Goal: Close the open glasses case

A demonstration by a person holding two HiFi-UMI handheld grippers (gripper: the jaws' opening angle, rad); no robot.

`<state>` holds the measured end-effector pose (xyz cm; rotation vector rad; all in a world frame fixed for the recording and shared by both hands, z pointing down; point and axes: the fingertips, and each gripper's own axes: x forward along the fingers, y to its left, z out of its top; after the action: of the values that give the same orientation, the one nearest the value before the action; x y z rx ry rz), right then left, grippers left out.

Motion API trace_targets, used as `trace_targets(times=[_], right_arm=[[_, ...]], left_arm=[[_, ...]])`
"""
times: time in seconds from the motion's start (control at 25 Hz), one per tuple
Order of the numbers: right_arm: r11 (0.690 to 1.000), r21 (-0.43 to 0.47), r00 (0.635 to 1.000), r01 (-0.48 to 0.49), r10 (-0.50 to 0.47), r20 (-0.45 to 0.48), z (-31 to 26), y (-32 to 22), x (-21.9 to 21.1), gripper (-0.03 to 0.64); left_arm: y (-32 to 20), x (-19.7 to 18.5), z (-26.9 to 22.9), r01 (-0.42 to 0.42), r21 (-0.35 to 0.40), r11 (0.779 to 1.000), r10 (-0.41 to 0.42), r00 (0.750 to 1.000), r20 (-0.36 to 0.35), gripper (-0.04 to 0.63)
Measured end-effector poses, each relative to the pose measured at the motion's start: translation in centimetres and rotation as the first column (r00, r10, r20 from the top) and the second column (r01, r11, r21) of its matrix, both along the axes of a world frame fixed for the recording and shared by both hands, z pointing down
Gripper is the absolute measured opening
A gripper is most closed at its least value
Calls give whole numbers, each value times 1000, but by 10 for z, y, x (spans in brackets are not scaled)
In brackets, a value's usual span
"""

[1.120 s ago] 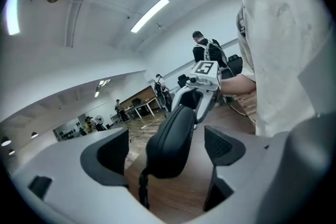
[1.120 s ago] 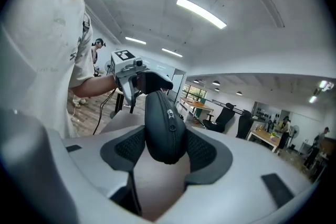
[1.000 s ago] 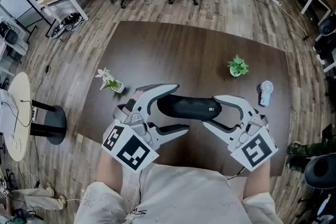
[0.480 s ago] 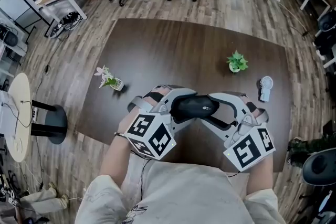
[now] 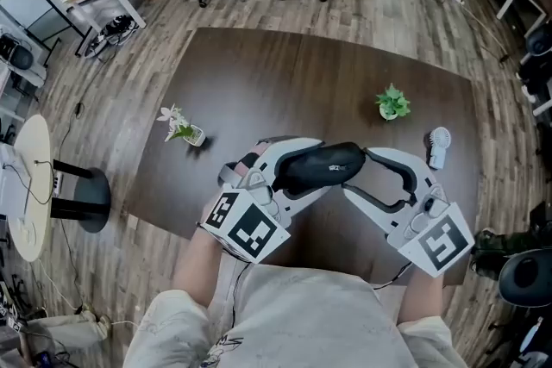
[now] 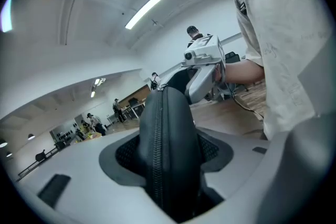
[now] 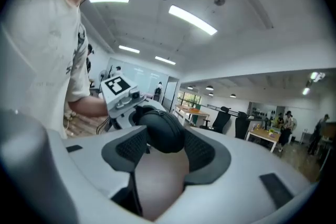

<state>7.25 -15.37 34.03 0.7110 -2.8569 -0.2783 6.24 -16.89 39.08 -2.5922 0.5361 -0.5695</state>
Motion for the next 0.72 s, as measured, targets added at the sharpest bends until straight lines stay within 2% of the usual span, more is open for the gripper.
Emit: trace_targets(times=[0.08, 0.2, 0.36, 0.48, 0.6, 0.72], right_arm=[[999, 1, 991, -35, 35, 127, -16, 0, 8, 222], [997, 35, 976, -64, 55, 213, -33, 2, 18, 149], [996, 33, 975, -79, 70, 213, -38, 5, 4, 136], [986, 42, 964, -159, 146, 223, -39, -1, -1, 121], [967, 78, 956, -244, 226, 186, -36, -4, -4, 108], [958, 97, 957, -269, 254, 141, -30, -8, -12, 109]], left_arm=[[-5, 1, -11, 61, 39, 997, -59, 997, -58, 255], [-15, 0, -19, 170, 77, 983, -159, 979, -125, 256], [-23, 1, -25, 264, 94, 960, -244, 952, -183, 256], [-27, 1, -27, 332, 108, 937, -307, 930, -203, 256], [-32, 0, -26, 400, 113, 910, -374, 907, -196, 256], [-38, 0, -21, 454, 131, 881, -431, 886, -170, 256]])
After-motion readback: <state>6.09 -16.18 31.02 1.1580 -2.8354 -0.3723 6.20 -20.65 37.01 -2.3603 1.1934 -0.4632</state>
